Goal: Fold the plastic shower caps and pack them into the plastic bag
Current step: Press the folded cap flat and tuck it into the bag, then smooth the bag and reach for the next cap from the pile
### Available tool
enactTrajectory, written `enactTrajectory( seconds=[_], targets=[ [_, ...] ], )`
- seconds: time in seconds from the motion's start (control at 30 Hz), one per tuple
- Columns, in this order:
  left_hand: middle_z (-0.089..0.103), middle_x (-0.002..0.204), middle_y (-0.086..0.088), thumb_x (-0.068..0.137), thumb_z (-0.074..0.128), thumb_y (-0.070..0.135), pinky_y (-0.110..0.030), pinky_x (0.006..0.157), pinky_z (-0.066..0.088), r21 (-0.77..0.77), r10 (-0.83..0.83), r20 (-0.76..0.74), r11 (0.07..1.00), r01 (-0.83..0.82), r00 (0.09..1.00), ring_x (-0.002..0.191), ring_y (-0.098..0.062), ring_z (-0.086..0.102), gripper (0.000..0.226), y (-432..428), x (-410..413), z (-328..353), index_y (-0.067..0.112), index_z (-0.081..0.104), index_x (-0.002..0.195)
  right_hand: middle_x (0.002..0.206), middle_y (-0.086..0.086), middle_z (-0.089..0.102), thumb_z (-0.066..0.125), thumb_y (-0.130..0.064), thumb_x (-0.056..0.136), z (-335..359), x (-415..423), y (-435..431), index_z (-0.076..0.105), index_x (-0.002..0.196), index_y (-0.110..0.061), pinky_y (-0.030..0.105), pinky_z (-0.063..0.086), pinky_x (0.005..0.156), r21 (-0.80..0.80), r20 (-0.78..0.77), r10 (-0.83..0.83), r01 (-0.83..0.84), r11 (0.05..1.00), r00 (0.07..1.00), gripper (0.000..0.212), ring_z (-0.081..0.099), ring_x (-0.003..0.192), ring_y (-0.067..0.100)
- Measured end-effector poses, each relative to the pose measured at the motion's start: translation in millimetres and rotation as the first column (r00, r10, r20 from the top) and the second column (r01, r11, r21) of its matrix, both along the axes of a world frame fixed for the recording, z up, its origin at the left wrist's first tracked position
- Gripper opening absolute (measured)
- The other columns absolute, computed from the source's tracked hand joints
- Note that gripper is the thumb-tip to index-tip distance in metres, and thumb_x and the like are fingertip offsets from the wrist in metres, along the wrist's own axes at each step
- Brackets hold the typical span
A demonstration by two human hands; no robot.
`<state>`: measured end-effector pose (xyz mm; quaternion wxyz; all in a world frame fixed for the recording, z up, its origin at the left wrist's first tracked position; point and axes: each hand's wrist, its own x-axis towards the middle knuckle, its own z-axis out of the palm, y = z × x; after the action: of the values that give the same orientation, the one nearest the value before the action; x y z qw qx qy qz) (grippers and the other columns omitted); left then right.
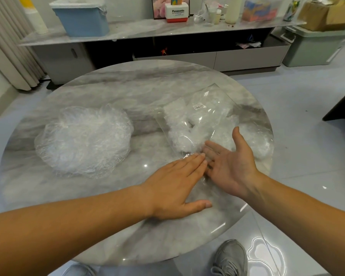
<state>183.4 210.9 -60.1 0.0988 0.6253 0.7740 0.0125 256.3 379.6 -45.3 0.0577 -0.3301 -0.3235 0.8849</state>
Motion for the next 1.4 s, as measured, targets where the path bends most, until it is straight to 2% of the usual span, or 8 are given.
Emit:
enactTrajectory(
  seconds=[0.27, 0.43, 0.57, 0.73, 0.9, 1.03, 1.17, 1.4],
  targets=[
    [-0.018, 0.168, 0.001, 0.087, 0.013, 0.080, -0.038, 0.127, 0.006, -0.045, 0.027, 0.025, 0.999, -0.026, 0.999, 0.154, -0.015, -0.017, 0.090, -1.3, -5.1, -5.9, 0.032, -0.005, 0.161, 0.148, 0.015, 0.051, 0.055, -0.061, 0.093, -2.4, 34.1, -7.5, 0.042, 0.149, -0.007, 0.048, 0.044, 0.111, 0.075, 0.051, -0.016, 0.012, 0.997, 0.999, 0.078, 0.057, 0.129, 0.035],
    [-0.022, 0.167, 0.006, 0.091, 0.021, 0.078, -0.039, 0.126, 0.006, -0.043, 0.022, 0.055, 0.999, -0.020, 0.998, 0.152, -0.010, -0.022, 0.084, -4.8, -5.4, -1.1, 0.039, -0.009, 0.159, 0.110, 0.019, 0.071, 0.054, -0.046, 0.100, 8.1, 55.9, -7.2, 0.057, 0.118, -0.002, 0.046, 0.059, 0.082, 0.387, 0.259, -0.025, -0.080, 0.919, 0.966, 0.047, 0.075, 0.093, 0.035],
    [-0.018, 0.168, 0.006, 0.092, 0.021, 0.077, -0.035, 0.126, 0.005, -0.005, 0.072, 0.058, 0.997, -0.072, 0.996, 0.153, -0.008, -0.020, 0.084, -17.3, -9.5, 8.0, 0.036, -0.006, 0.160, 0.076, 0.014, 0.073, 0.053, -0.037, 0.103, 27.5, 47.0, -9.7, 0.066, 0.099, -0.001, 0.047, 0.061, 0.074, 0.639, 0.297, 0.014, -0.209, 0.740, 0.955, 0.038, 0.074, 0.073, 0.031],
    [-0.007, 0.170, 0.002, 0.086, 0.008, 0.081, -0.037, 0.126, 0.008, -0.019, 0.270, 0.045, 0.963, -0.269, 0.962, 0.155, -0.013, -0.007, 0.089, -58.6, -36.7, 13.0, 0.033, 0.005, 0.161, 0.087, 0.008, 0.077, 0.054, -0.036, 0.102, 34.8, 14.3, -35.5, 0.071, 0.095, -0.009, 0.047, 0.059, 0.091, 0.775, 0.254, 0.280, -0.368, 0.514, 0.926, 0.033, 0.074, 0.087, 0.026],
    [0.000, 0.170, -0.002, 0.081, -0.002, 0.078, -0.030, 0.123, -0.004, 0.018, 0.477, -0.033, 0.879, -0.477, 0.878, 0.156, -0.017, -0.004, 0.096, -122.3, -64.5, 11.5, 0.029, 0.019, 0.160, 0.093, -0.007, 0.071, 0.050, -0.055, 0.095, 27.3, -28.7, -71.1, 0.069, 0.094, -0.023, 0.034, 0.055, 0.089, 0.856, 0.466, 0.455, -0.516, -0.015, 0.759, 0.037, 0.066, 0.088, 0.010],
    [0.003, 0.169, -0.009, 0.082, -0.003, 0.074, -0.032, 0.122, -0.006, 0.068, 0.623, -0.069, 0.782, -0.619, 0.779, 0.156, -0.023, -0.003, 0.094, -166.6, -74.9, 8.7, 0.027, 0.041, 0.151, 0.129, -0.016, 0.057, 0.044, -0.059, 0.095, 16.7, -63.7, -96.4, 0.065, 0.116, -0.031, 0.026, 0.044, 0.098, 0.826, 0.563, 0.507, -0.426, -0.369, 0.653, 0.040, 0.054, 0.121, 0.006],
    [0.004, 0.169, -0.008, 0.080, -0.004, 0.076, -0.034, 0.124, 0.001, 0.062, 0.706, -0.010, 0.707, -0.704, 0.708, 0.156, -0.021, -0.001, 0.098, -190.0, -88.2, 2.2, 0.026, 0.048, 0.146, 0.163, -0.013, 0.025, 0.045, -0.056, 0.100, 7.5, -89.9, -118.7, 0.057, 0.136, -0.028, 0.027, 0.036, 0.110, 0.783, 0.618, 0.506, -0.413, -0.465, 0.601, 0.047, 0.032, 0.145, 0.010],
    [0.023, 0.166, 0.000, 0.083, 0.004, 0.072, -0.024, 0.119, 0.002, 0.127, 0.654, 0.050, 0.746, -0.654, 0.755, 0.153, -0.014, 0.015, 0.094, -211.8, -94.7, 3.3, 0.019, 0.031, 0.156, 0.167, -0.010, 0.017, 0.046, -0.055, 0.099, 0.6, -107.9, -139.1, 0.054, 0.141, -0.026, 0.029, 0.028, 0.118, 0.788, 0.592, 0.510, -0.312, -0.531, 0.624, 0.052, 0.019, 0.151, 0.011]
  ],
)
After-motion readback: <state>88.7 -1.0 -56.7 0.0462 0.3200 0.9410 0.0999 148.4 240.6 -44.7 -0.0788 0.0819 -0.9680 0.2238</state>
